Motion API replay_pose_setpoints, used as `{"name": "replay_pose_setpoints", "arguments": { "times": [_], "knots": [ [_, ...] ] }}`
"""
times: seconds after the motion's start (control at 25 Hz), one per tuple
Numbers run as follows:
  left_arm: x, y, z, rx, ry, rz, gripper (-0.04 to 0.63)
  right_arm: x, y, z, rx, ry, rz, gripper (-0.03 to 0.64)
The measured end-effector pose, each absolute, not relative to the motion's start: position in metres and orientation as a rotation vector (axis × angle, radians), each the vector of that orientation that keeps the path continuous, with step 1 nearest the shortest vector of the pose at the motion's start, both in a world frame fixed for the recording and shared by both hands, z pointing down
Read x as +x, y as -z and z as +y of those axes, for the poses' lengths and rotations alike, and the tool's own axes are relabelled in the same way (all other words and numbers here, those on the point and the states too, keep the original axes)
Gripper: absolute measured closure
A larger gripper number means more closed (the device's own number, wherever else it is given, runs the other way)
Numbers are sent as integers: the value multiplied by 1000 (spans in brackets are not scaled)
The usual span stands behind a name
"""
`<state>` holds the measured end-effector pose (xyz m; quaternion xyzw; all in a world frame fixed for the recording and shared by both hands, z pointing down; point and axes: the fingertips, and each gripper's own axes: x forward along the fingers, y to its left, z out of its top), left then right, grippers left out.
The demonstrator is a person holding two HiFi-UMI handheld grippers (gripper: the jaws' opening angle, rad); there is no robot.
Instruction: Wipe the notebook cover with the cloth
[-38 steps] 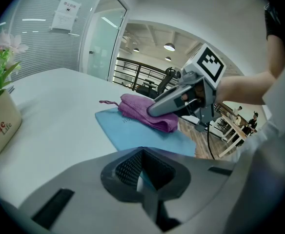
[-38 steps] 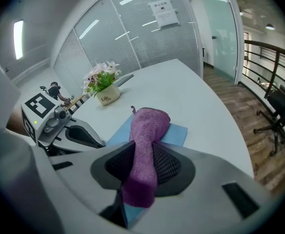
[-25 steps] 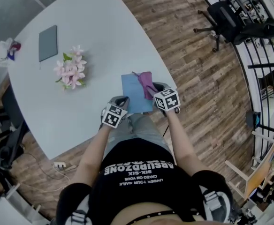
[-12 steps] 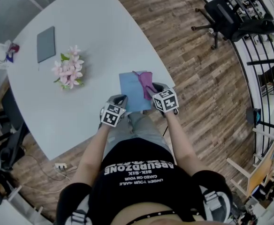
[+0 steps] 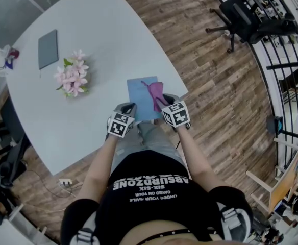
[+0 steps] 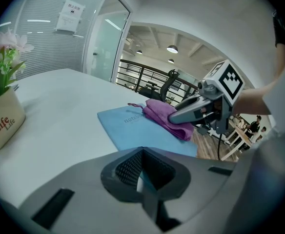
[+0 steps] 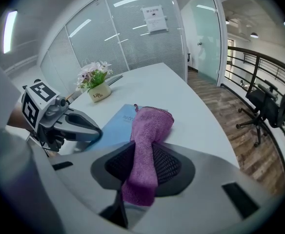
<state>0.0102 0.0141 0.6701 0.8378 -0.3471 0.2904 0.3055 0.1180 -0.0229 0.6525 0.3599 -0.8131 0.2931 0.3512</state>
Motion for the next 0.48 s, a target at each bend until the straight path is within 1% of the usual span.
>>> {"name": "replay_pose_setpoints", "arguments": {
  "times": [0.48],
  "knots": [
    [-7, -675, 36, 2143, -709, -922, 580, 117, -653, -24, 911, -740, -2073, 500]
  ]
}}
